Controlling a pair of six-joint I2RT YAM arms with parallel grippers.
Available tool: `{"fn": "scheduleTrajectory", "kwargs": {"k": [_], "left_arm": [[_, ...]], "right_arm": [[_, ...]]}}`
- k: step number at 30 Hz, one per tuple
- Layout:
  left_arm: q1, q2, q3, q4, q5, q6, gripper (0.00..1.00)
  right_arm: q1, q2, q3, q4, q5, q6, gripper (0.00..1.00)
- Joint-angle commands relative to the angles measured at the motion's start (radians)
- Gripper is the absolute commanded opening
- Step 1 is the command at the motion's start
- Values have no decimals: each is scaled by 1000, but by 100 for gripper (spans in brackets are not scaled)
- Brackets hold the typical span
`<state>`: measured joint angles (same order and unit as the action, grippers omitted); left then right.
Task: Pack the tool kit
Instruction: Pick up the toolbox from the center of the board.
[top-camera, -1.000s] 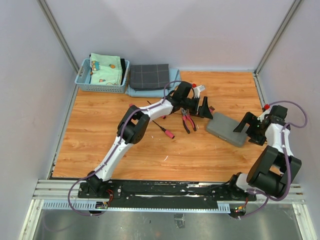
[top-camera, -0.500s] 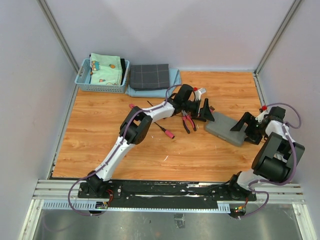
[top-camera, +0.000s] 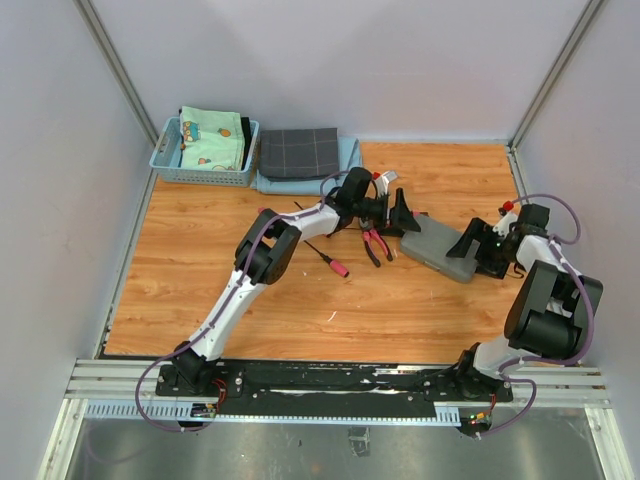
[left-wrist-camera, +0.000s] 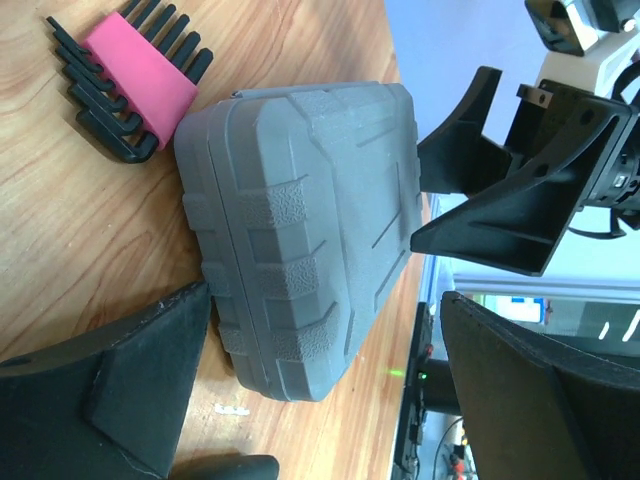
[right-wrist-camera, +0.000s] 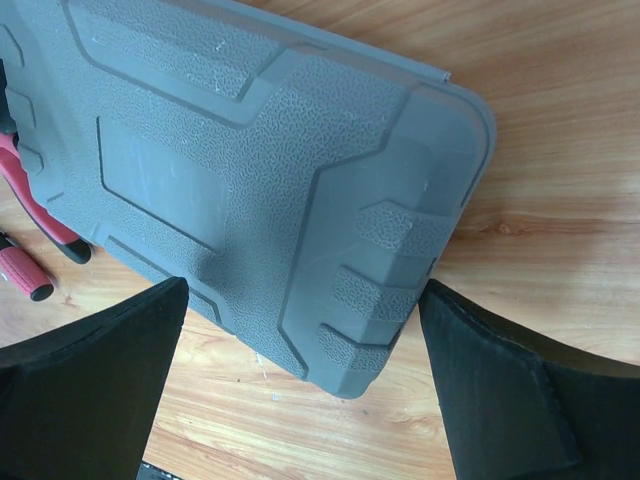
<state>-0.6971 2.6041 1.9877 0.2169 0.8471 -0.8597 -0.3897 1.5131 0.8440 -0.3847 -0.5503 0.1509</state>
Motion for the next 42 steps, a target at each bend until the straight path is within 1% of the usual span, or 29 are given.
{"fn": "scheduleTrajectory", "kwargs": {"k": [1, 6, 8, 11, 17, 21, 23, 25, 27, 30, 35, 38, 41, 42], "left_arm": [[-71, -2, -30, 119, 149, -136, 99], [-78, -8, -55, 205, 204, -214, 96], [-83, -12, -69, 238, 227, -243, 92], [-94, -23, -85, 248, 259, -248, 83], [-113, -59, -144, 281, 276, -256, 75], [-116, -67, -153, 328, 276, -299, 71], [-116, -72, -153, 338, 274, -305, 67], [-116, -77, -154, 355, 274, -315, 55], [-116, -85, -164, 385, 273, -340, 45], [-116, -98, -173, 414, 271, -359, 40], [-114, -123, -170, 417, 275, -353, 15], [-114, -143, -169, 417, 279, -350, 13], [-112, -164, -161, 417, 285, -345, 8], [-109, -174, -158, 418, 286, -340, 4]], "right_arm": [[69, 6, 16, 42, -201, 49, 98], [72, -1, 13, 42, -231, 45, 98], [75, -3, 10, 42, -245, 44, 98], [84, -2, 6, 44, -259, 44, 98], [98, 16, 2, 48, -308, 44, 100], [104, 20, 0, 41, -319, 38, 99], [104, 16, -1, 36, -314, 33, 99], [104, 15, 0, 29, -312, 28, 99], [104, 7, -1, 27, -312, 23, 99], [104, -5, -2, 22, -310, 20, 100], [104, -30, -10, 13, -310, 15, 100], [104, -52, -15, 5, -307, 9, 98], [104, -75, -20, 1, -299, 5, 98], [103, -83, -20, 0, -296, 3, 98]]}}
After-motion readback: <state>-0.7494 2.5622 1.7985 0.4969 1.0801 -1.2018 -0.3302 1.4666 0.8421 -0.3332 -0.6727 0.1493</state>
